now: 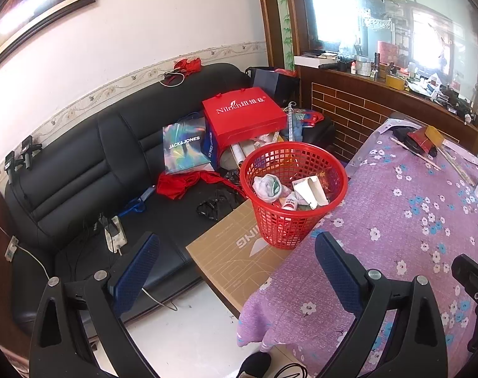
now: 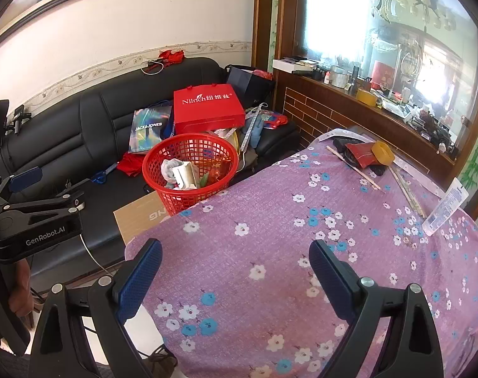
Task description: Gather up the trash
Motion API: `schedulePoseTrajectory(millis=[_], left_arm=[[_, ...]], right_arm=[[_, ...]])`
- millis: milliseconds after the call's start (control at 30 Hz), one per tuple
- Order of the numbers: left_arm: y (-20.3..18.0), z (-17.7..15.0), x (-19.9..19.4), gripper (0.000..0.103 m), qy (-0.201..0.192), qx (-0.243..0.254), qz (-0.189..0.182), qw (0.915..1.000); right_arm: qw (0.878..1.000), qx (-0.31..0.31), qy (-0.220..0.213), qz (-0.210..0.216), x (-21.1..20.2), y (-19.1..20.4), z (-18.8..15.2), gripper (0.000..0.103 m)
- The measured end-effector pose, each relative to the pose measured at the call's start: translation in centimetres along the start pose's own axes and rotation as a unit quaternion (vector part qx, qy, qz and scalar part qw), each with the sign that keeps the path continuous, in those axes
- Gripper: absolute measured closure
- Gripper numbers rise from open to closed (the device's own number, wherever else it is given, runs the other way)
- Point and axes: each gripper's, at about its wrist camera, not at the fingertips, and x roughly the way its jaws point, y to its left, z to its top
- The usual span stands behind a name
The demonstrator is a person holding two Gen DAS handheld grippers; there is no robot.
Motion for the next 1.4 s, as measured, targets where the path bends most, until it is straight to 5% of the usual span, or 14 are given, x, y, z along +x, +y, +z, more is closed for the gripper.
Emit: schedulePoseTrajectory(millis=[1400], left_arm=[[-1.7, 0.5, 2.6, 0.005, 0.019, 0.022, -0.009, 0.9995]], right_arm=[[1.000, 0.025, 0.018, 0.001, 2.0, -1.3, -0.2, 0.006]])
